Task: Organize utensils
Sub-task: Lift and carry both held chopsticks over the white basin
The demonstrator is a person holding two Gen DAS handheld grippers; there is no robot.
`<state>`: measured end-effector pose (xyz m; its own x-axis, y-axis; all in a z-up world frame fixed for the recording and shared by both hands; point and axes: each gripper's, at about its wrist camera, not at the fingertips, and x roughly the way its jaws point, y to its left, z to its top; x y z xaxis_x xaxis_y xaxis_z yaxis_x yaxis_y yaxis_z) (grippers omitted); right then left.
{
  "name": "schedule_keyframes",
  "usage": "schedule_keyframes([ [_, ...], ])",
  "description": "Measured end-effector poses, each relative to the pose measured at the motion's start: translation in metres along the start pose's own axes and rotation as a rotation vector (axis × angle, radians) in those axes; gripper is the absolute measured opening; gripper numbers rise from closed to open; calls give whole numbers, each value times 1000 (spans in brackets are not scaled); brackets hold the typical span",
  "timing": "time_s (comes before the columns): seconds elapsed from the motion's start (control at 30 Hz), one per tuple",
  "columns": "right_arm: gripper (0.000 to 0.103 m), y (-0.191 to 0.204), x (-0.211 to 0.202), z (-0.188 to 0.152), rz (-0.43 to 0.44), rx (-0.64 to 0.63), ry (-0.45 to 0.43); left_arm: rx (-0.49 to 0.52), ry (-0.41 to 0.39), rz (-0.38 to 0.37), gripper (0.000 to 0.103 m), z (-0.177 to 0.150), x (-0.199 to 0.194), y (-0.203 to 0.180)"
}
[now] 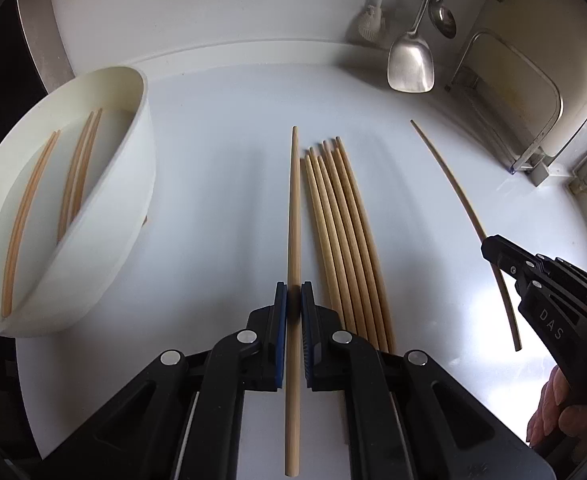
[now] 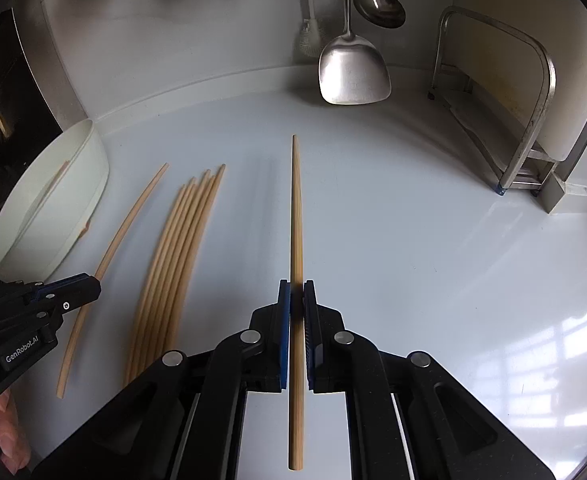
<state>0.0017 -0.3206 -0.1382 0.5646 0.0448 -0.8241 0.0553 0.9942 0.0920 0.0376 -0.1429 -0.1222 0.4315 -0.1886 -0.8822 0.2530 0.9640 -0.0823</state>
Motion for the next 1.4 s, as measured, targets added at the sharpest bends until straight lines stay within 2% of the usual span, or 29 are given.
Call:
schedule_keyframes([
  [0.23, 6, 19, -35, 22, 24, 15, -41, -8, -61, -26, 8, 24, -40, 13],
  [0.37, 6, 41, -51, 38, 37, -4, -68, -12, -113, -16, 8, 38, -66, 31],
  [0.53, 6, 86, -62, 58, 71, -60, -94, -41, -151, 23, 8, 50, -92, 74],
  [0.7, 6, 149, -62, 77, 144, -132, -118, -92, -161, 87, 8, 49, -107, 134],
  [0.83, 6, 202, -47, 84, 202, -194, -107, -134, -144, 131, 8, 44, -106, 180],
  [1.03, 6, 264, -14, 90, 268, -220, -48, -181, -97, 145, 8, 40, -87, 232],
  [1.17, 6, 291, 12, 94, 265, -203, 0, -177, -66, 140, 8, 44, -70, 253],
  [1.4, 6, 311, 52, 99, 228, -157, 84, -167, -25, 115, 8, 53, -42, 271],
])
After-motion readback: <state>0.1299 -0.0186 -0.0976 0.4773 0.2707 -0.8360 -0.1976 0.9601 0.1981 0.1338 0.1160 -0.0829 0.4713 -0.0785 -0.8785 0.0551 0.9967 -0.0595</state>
